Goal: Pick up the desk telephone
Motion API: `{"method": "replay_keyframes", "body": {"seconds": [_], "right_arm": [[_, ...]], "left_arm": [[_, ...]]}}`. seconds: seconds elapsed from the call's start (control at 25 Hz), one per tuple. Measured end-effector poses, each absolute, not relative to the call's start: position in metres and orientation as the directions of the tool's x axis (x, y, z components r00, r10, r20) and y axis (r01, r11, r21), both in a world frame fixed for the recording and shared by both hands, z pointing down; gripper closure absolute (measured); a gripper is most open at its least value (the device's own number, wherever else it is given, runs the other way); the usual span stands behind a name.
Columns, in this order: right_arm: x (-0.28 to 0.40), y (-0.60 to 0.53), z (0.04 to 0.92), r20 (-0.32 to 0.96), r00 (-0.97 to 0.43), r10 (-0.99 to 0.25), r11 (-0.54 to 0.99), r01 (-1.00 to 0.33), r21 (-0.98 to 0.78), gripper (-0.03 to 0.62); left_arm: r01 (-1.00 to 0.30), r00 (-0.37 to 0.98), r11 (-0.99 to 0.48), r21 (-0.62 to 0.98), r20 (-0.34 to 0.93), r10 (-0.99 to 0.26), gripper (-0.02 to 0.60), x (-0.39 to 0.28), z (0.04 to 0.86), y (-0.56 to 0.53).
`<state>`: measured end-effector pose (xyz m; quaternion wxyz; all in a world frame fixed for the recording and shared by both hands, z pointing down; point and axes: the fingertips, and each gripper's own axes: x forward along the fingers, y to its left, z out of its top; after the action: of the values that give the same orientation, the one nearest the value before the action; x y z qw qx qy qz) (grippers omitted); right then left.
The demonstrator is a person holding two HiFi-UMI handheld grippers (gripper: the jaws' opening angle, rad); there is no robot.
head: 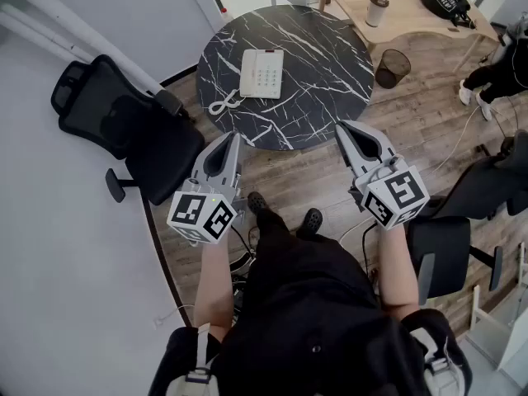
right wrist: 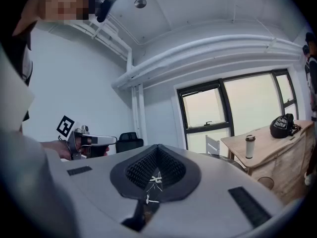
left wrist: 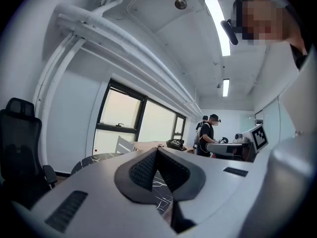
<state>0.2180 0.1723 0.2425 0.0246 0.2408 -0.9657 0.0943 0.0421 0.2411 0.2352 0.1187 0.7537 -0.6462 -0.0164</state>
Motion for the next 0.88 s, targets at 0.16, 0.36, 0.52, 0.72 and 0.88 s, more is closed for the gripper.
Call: {"method": "replay_keyframes", "body": {"seconds": [0.16, 0.36, 0.52, 0.72, 0.88], "right_arm": [[0.217, 0.176, 0.242, 0.095, -0.884, -0.458, 0.868, -0.468, -0.169, 0.563], [0.217, 0.176, 0.244, 0.104, -0.879, -0.464, 0.864, -0.476, -0.164, 0.565], [0.220, 0.170, 0.240, 0.061, -0.863, -0.501, 0.844, -0.503, -0.185, 0.563], [0.212, 0.163, 0.245, 0.059, -0.865, -0.499, 0.837, -0.498, -0.225, 0.563], [0.194, 0.158, 0.254, 0.080, -0.873, -0.481, 0.835, -0.484, -0.261, 0.562]], "left_arm": [[-0.970, 0.162, -0.132, 0.205, 0.138, -0.977, 0.566, 0.040, 0.239, 0.242], [-0.971, 0.160, -0.128, 0.203, 0.148, -0.976, 0.566, 0.038, 0.240, 0.242], [-0.974, 0.153, -0.121, 0.194, 0.159, -0.975, 0.566, 0.032, 0.243, 0.242], [-0.973, 0.146, -0.109, 0.202, 0.177, -0.973, 0.566, 0.018, 0.250, 0.241], [-0.974, 0.147, -0.110, 0.198, 0.185, -0.972, 0.566, -0.001, 0.255, 0.234]]}}
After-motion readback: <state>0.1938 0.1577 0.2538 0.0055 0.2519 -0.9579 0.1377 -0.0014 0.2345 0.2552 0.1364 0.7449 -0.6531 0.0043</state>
